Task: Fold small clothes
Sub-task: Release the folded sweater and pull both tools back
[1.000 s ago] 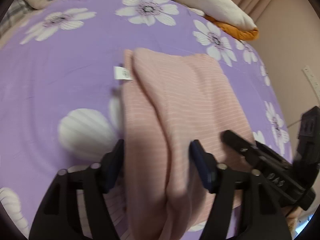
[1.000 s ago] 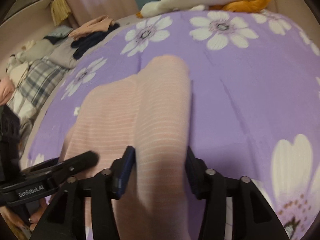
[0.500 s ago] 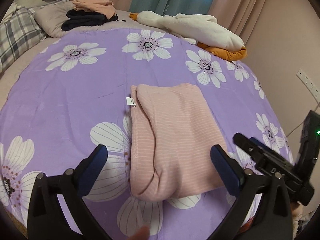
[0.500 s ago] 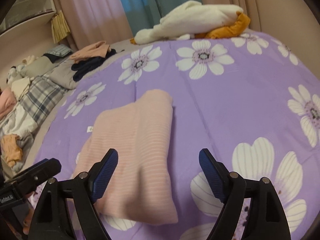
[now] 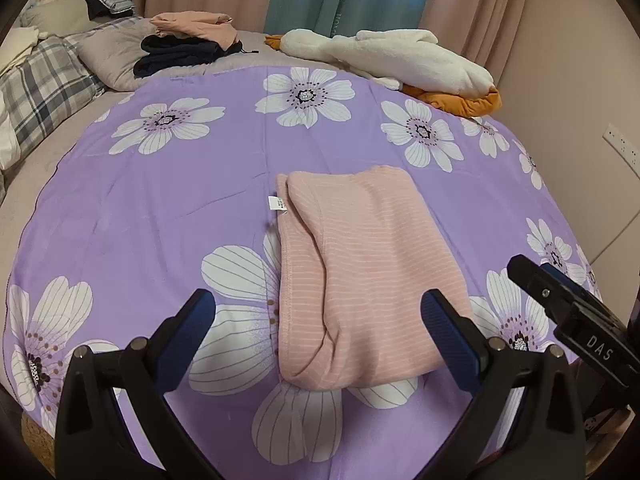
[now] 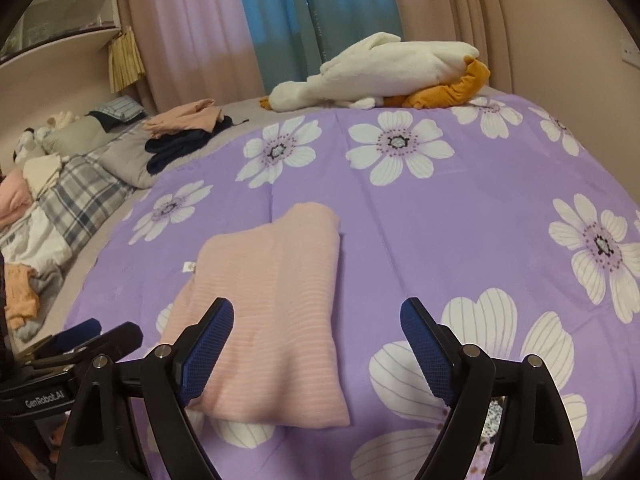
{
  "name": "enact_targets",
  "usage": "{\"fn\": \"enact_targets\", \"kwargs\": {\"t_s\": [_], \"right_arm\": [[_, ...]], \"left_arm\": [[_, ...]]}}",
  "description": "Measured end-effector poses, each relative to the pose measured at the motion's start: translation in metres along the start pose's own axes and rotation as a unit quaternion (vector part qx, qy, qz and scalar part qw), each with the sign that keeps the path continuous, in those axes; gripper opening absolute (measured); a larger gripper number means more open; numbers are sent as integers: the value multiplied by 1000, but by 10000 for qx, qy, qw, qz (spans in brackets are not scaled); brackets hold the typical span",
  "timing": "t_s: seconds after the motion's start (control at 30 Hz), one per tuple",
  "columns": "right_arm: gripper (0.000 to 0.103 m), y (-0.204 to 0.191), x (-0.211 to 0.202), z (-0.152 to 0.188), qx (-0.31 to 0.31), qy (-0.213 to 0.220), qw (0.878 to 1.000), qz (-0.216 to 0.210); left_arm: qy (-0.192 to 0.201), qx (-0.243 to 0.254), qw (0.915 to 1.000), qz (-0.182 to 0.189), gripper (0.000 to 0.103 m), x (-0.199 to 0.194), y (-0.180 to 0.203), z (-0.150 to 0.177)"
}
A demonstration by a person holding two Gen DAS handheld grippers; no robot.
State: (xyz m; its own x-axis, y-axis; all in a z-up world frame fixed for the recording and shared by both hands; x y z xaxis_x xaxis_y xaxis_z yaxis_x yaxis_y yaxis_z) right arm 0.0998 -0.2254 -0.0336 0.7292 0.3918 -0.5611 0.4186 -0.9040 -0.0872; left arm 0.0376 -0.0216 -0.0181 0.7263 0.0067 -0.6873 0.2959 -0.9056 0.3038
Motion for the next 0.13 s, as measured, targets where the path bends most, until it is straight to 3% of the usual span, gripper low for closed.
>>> {"fn": "enact_targets", "kwargs": {"t_s": [0.13], "right_arm": [[85,2,-4,0,42,48,9999,85]], "left_arm": [[-47,-67,9999,106,102,-3,-1,-2]]}}
Point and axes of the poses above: each gripper's, at about its wrist camera, not at the fingertips, and x roughly the way its jaws point, y to its right, z to its underside, the point moved 1 cm from there along x, roughly the way its jaws point, and after that the axes turned 9 degrees about -x, right-handed, at the moved point
